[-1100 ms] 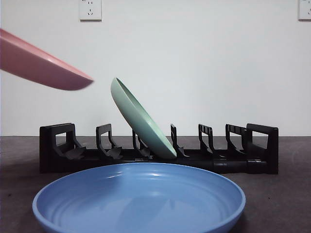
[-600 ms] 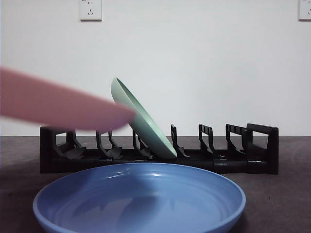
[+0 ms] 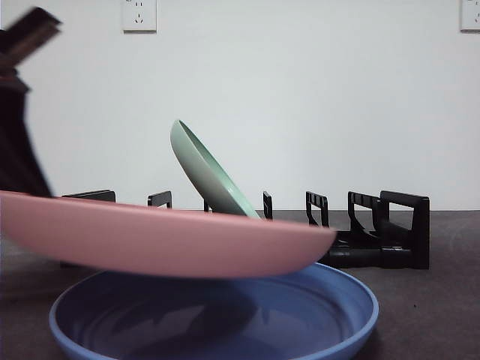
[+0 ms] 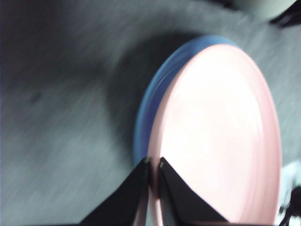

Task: Place the plate

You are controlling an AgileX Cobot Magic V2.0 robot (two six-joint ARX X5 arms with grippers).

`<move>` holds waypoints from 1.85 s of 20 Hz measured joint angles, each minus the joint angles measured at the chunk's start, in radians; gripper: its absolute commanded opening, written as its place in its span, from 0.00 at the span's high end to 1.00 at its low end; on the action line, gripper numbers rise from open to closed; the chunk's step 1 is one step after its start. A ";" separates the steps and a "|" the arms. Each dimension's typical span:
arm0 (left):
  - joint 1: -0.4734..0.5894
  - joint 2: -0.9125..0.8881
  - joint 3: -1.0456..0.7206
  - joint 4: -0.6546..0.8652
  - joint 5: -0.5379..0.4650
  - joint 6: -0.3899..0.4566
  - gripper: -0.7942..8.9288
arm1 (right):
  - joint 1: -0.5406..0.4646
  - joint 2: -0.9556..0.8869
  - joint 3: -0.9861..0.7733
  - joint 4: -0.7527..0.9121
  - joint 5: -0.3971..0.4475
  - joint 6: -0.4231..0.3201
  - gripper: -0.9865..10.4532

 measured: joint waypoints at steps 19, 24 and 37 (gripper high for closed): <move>-0.135 0.231 0.000 0.138 -0.177 -0.035 0.58 | 0.000 0.000 0.000 -0.001 0.000 0.000 0.71; -0.124 0.177 0.040 0.077 -0.203 -0.021 0.56 | 0.000 0.000 0.000 -0.001 -0.002 0.000 0.71; 0.196 -0.064 0.586 -0.534 -0.353 0.446 0.57 | -0.001 0.000 0.000 0.032 -0.029 0.000 0.71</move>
